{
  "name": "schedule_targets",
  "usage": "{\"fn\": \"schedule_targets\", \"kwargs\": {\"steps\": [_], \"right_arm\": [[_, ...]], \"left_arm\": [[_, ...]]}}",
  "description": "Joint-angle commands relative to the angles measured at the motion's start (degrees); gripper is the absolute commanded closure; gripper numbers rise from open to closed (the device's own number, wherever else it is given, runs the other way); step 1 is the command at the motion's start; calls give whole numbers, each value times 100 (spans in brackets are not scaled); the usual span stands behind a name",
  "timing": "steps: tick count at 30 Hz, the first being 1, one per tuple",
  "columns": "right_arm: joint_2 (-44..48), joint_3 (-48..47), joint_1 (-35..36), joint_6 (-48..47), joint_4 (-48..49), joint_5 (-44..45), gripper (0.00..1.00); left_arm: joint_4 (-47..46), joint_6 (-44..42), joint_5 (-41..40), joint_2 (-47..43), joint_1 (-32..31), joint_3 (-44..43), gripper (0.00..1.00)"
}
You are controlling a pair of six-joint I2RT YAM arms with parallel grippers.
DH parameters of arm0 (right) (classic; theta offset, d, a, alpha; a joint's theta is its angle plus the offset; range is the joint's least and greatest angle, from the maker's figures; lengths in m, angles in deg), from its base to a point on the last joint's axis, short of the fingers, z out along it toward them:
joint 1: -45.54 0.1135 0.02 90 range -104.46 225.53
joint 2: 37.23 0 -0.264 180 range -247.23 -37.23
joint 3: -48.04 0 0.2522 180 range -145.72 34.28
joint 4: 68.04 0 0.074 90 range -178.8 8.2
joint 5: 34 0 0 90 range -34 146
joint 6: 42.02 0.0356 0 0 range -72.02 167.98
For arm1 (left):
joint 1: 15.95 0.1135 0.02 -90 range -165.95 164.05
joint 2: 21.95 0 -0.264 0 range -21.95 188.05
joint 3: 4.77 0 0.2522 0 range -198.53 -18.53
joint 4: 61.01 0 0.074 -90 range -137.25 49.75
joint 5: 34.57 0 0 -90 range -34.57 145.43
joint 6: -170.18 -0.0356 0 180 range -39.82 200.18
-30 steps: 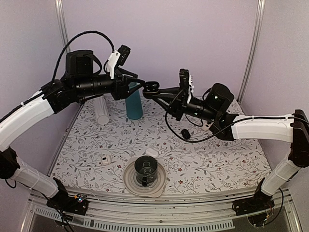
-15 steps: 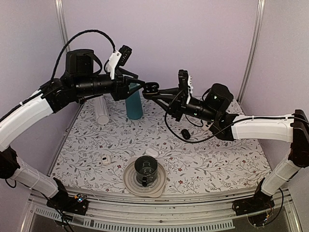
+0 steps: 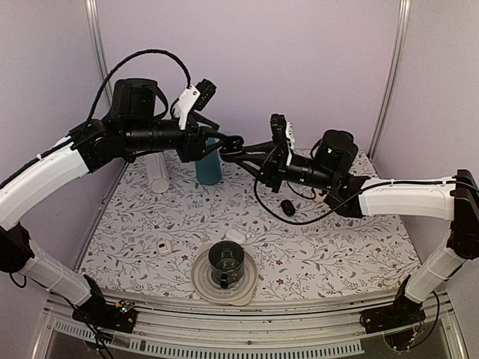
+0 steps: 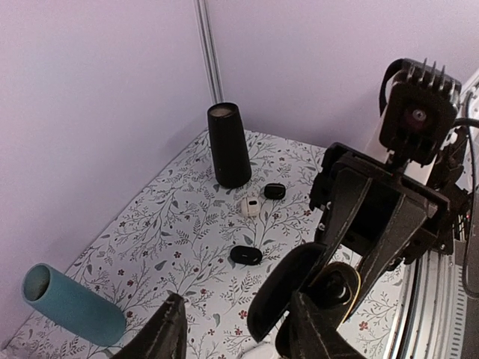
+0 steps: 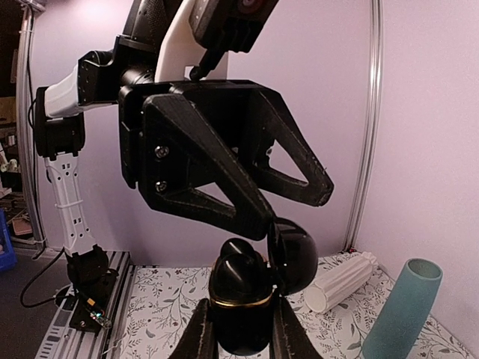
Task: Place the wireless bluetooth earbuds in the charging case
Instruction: Adjust the left earbud in the left side groove of the charging case, then close the charging case with the earbuds inside.
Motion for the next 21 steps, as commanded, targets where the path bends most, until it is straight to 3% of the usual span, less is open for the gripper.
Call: {"fn": "schedule_targets", "kwargs": {"steps": [1, 9, 13, 21], "right_arm": [[140, -205, 16, -95, -117, -201, 98], [49, -201, -12, 359, 32, -471, 98], [97, -135, -10, 431, 99, -539, 98], [169, -54, -6, 694, 341, -784, 98]], "left_arm": [[186, -123, -71, 12, -116, -152, 52], [-565, 305, -188, -454, -36, 187, 51], [-902, 692, -186, -606, 325, 463, 49], [-1062, 924, 718, -328, 756, 813, 49]]}}
